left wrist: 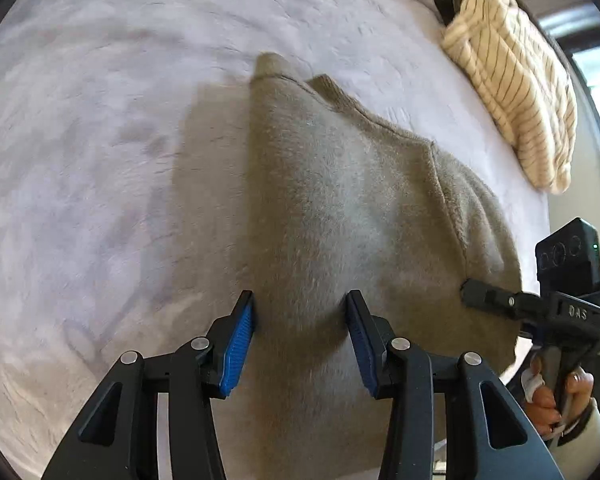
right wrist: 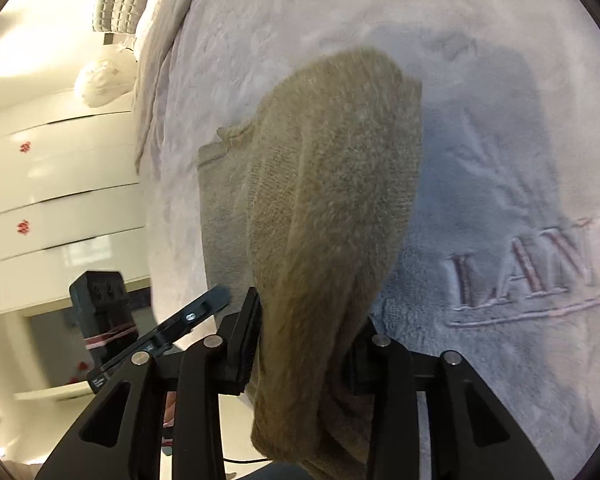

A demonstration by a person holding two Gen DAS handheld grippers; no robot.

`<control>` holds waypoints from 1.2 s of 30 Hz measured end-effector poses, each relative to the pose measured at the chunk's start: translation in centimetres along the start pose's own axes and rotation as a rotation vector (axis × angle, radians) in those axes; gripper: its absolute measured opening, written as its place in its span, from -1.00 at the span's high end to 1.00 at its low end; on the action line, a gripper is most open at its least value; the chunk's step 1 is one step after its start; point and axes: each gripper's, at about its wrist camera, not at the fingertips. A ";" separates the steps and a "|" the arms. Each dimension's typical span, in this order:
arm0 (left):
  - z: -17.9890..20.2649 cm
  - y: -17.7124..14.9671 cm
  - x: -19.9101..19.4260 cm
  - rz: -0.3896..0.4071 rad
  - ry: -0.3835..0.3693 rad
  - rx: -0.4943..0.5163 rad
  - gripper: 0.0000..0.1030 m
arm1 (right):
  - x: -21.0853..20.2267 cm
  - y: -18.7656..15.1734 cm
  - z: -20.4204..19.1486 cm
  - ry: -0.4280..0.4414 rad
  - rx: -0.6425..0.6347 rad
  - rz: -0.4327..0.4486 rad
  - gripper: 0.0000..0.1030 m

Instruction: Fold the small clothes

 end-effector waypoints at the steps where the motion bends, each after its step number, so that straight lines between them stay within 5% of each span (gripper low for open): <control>1: -0.3 -0.2 -0.5 0.013 0.000 0.003 0.10 | -0.5 -0.3 -0.7 -0.061 -0.042 0.028 0.20; 5: -0.9 0.0 -1.9 0.050 0.061 0.026 0.10 | -1.7 -0.9 -0.9 -0.229 -0.133 0.110 0.33; 10: 0.1 0.4 0.8 -0.044 0.164 0.105 0.06 | -1.1 -0.9 1.2 -0.390 -0.162 0.197 0.35; 14: 1.0 0.1 1.5 -0.060 0.270 0.168 -0.25 | -1.1 -0.8 2.6 -0.384 -0.118 0.217 0.21; 21: 0.0 -1.2 -0.3 -0.065 0.341 0.147 -0.25 | -3.2 -3.0 2.7 -0.413 -0.094 0.257 0.20; 28: 1.7 -4.3 -1.7 -0.075 0.293 0.164 -0.25 | -6.2 -6.7 3.2 -0.362 -0.106 0.248 0.20; 36: 3.4 -6.5 -0.2 -0.126 0.303 0.191 -0.25 | -4.0 -9.6 1.9 -0.385 -0.175 0.174 0.20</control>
Point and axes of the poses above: each gripper's, at about its wrist camera, not at the fingertips, and x roughly the way its jaws point, z to its right, y to its top, and after that the axes turned 15 degrees about x, right-handed
